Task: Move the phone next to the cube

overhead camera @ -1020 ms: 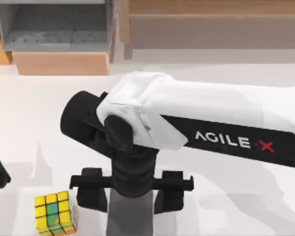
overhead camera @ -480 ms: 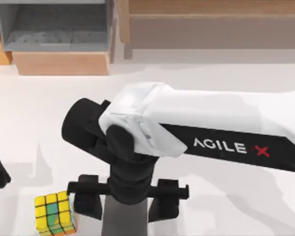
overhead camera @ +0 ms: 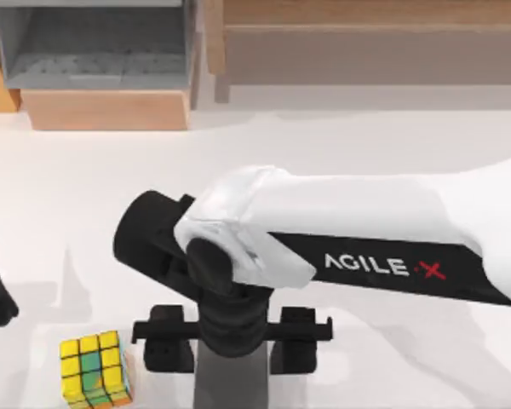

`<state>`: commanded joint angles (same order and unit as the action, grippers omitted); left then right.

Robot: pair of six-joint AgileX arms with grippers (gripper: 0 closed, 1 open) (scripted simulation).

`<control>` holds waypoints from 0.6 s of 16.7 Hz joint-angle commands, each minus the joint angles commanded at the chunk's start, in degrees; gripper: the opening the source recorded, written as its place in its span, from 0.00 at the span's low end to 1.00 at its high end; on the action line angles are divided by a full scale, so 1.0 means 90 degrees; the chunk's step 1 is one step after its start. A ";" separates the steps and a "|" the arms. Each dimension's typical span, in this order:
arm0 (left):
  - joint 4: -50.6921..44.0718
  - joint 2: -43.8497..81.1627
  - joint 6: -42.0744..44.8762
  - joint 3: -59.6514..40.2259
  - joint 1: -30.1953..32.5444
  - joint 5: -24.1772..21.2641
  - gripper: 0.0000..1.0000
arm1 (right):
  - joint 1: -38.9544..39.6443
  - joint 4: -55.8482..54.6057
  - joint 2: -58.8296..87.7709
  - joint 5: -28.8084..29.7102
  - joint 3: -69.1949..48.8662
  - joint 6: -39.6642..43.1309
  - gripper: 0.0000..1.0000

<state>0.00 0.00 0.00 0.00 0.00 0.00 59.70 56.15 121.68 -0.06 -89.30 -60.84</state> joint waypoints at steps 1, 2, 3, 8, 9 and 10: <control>0.0000 0.0000 0.0000 0.0000 0.0000 0.0000 1.00 | -0.0002 -0.0018 0.0059 0.0049 0.0058 0.0005 0.00; 0.0000 0.0000 0.0000 0.0000 0.0000 0.0000 1.00 | -0.0002 -0.0022 0.0077 0.0060 0.0075 0.0006 0.00; 0.0000 0.0000 0.0000 0.0000 0.0000 0.0000 1.00 | -0.0002 -0.0022 0.0077 0.0060 0.0075 0.0006 0.00; 0.0000 0.0000 0.0000 0.0000 0.0000 0.0000 1.00 | -0.0002 -0.0022 0.0077 0.0060 0.0075 0.0006 0.15; 0.0000 0.0000 0.0000 0.0000 0.0000 0.0000 1.00 | -0.0002 -0.0022 0.0077 0.0060 0.0075 0.0006 0.23; 0.0000 0.0000 0.0000 0.0000 0.0000 0.0000 1.00 | -0.0002 -0.0022 0.0077 0.0060 0.0075 0.0006 0.30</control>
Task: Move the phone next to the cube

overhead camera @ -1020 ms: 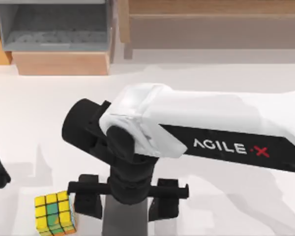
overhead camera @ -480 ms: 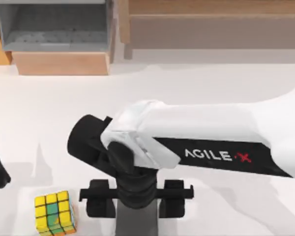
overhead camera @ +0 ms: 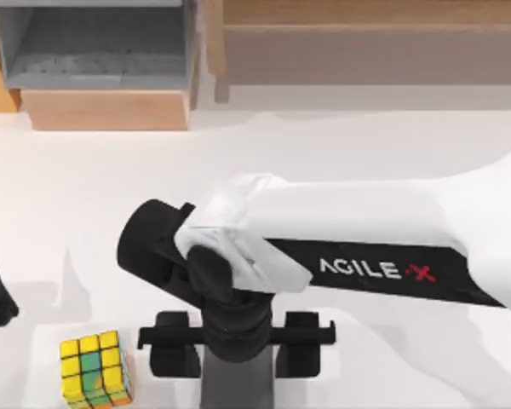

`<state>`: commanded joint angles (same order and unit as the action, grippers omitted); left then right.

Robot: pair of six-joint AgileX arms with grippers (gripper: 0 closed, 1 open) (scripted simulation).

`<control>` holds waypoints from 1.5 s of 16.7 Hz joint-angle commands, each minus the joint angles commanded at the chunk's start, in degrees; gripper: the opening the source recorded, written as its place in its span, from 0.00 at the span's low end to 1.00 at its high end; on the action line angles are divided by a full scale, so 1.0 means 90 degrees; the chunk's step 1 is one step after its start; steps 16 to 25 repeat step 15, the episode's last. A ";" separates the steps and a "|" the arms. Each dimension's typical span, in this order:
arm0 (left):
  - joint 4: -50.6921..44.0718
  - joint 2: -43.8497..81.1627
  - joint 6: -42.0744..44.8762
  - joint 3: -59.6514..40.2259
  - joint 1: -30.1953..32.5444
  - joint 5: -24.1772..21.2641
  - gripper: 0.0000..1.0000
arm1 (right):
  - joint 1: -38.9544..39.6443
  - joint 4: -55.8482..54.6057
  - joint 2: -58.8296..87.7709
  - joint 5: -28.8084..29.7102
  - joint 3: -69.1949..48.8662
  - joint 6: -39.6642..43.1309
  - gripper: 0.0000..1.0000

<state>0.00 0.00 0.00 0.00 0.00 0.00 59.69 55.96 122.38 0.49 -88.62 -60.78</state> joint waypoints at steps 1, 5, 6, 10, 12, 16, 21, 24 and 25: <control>0.0000 0.0000 0.0000 0.0000 0.0000 0.0000 1.00 | 0.0000 0.0000 0.0000 0.0000 0.0000 0.0000 0.38; 0.0000 0.0000 0.0000 0.0000 0.0000 0.0000 1.00 | 0.0000 0.0000 0.0000 0.0000 0.0000 0.0000 0.68; 0.0000 0.0000 0.0000 0.0000 0.0000 0.0000 1.00 | 0.0000 0.0000 0.0000 0.0000 0.0000 0.0000 0.75; 0.0000 0.0000 0.0000 0.0000 0.0000 0.0000 1.00 | 0.0000 0.0000 0.0000 0.0000 0.0000 0.0000 1.00; 0.0000 0.0000 0.0000 0.0000 0.0000 0.0000 1.00 | 0.0000 0.0000 0.0000 0.0000 0.0000 0.0000 1.00; 0.0000 0.0000 0.0000 0.0000 0.0000 0.0000 1.00 | 0.0000 0.0000 0.0000 0.0000 0.0000 0.0000 1.00; 0.0000 0.0000 0.0000 0.0000 0.0000 0.0000 1.00 | 0.0000 0.0000 0.0000 0.0000 0.0000 0.0000 1.00; 0.0000 0.0000 0.0000 0.0000 0.0000 0.0000 1.00 | 0.0000 0.0000 0.0000 0.0000 0.0000 0.0000 1.00; 0.0000 0.0000 0.0000 0.0000 0.0000 0.0000 1.00 | 0.0000 0.0000 0.0000 0.0000 0.0000 0.0000 1.00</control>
